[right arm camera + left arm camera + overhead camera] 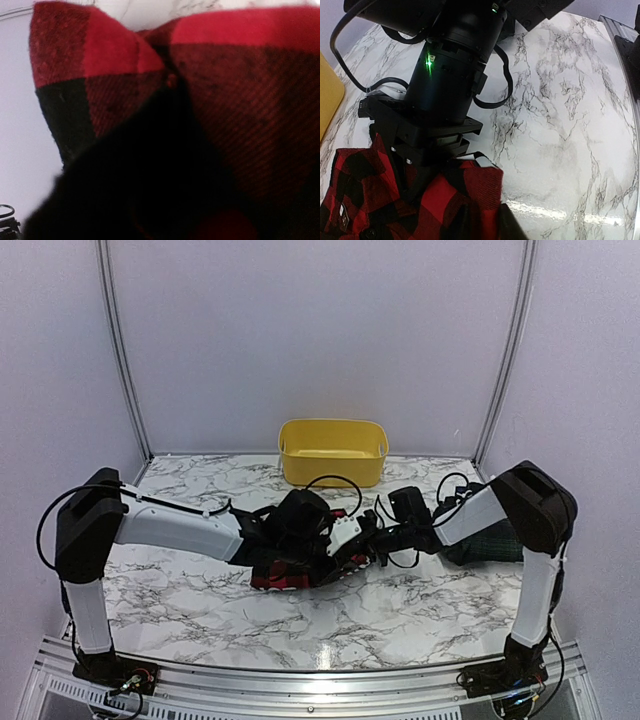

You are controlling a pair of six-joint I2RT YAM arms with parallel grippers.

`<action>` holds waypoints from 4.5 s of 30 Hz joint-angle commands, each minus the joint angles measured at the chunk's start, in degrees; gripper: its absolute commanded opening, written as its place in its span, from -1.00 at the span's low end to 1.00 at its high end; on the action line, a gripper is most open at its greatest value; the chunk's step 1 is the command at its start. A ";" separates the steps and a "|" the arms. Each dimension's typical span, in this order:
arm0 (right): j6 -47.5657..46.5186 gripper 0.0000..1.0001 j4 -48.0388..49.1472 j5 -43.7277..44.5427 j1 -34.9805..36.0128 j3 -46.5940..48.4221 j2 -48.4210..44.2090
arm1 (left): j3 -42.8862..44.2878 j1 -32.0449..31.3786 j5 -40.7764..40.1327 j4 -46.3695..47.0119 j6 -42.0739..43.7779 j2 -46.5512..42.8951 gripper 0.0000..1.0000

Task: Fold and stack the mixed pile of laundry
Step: Pass from the left arm to the right, then place the square-folded shirt at the corner of the board, then adjust the square-folded shirt at the corner of the board, then reset both arms

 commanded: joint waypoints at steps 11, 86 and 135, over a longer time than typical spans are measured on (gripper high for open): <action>-37.74 -1.00 -56.50 17.70 0.28 17.29 -16.84 | -11.29 8.86 -3.24 0.30 -12.50 -19.06 0.98; -67.85 0.94 -67.23 53.38 -45.61 36.02 -25.29 | -8.19 17.64 -3.51 -6.33 -18.02 -14.84 0.98; -51.00 0.97 -56.39 8.72 -36.98 31.30 -30.98 | -6.54 46.49 5.09 -28.85 -34.23 -34.69 0.98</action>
